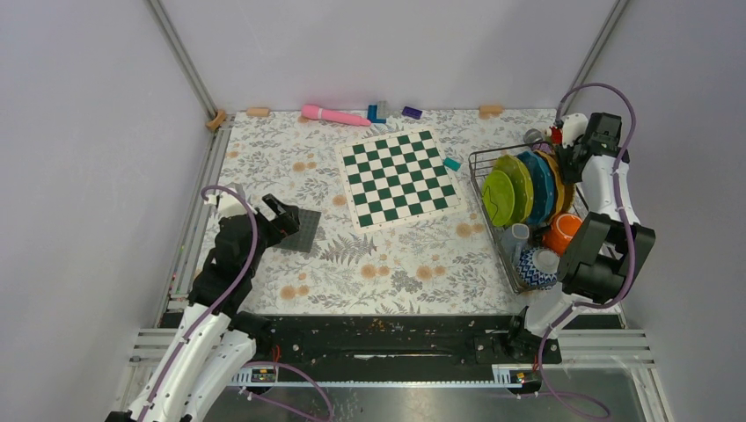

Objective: Unload the mixed dishes from the dish rack
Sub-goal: Pick up the plate from the dish rack.

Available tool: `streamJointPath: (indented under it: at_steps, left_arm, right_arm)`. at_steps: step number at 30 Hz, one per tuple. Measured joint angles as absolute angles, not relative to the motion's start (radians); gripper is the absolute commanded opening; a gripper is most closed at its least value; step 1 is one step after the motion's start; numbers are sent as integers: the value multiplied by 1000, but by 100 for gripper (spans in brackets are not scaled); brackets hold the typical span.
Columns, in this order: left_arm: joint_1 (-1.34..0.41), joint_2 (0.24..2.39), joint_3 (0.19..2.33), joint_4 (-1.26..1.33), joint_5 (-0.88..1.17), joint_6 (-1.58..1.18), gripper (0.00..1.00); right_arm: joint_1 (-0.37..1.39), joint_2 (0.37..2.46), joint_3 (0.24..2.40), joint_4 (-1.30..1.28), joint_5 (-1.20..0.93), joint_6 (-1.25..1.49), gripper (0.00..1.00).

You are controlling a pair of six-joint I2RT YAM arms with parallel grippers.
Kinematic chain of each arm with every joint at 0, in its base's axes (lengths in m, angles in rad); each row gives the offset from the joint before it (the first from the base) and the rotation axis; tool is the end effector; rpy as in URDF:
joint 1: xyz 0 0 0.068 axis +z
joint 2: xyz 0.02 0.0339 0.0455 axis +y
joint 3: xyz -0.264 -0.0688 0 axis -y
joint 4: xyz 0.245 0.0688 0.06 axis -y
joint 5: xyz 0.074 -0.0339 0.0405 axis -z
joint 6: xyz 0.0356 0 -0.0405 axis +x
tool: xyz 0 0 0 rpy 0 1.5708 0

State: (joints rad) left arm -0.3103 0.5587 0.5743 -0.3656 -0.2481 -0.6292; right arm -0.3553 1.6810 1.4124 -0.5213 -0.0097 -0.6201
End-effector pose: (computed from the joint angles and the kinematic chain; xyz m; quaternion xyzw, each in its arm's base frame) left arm 0.1380 -0.0351 0.2800 -0.1991 0.7915 -0.1671 0.5531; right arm 0.3548 -0.1313 0.2909 -0.1239 0.9164 -0.1744 0.3383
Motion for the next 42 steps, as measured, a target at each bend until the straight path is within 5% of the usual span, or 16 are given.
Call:
streamJointPath:
  at_steps: [17, 42]
  left_arm:
    - [-311, 565, 574, -366, -248, -629, 99]
    - [-311, 539, 574, -395, -248, -634, 99]
  right_arm:
    - [-351, 1648, 1373, -509, -46, -657, 0]
    - [-353, 1288, 1320, -411, 7, -694, 0]
